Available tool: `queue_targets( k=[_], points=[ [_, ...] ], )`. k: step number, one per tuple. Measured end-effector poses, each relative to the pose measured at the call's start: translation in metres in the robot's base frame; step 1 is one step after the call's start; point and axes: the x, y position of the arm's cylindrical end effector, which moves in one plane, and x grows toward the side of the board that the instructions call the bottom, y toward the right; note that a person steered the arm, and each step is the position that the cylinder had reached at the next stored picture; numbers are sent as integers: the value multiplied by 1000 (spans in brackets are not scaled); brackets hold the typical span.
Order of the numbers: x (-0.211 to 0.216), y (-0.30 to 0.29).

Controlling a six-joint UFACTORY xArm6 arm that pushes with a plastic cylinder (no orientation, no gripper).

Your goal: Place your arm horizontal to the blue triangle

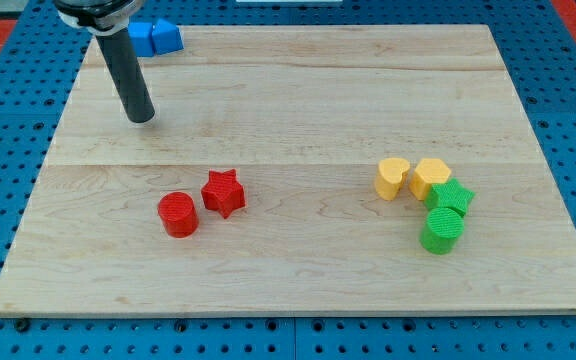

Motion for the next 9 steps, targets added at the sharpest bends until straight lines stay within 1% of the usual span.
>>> queue_targets(
  k=[1,3,5,6,8,9],
  points=[
    [-17,5],
    [-21,60],
    [-24,60],
    [-34,78],
    [-38,82],
    [-64,89]
  ],
)
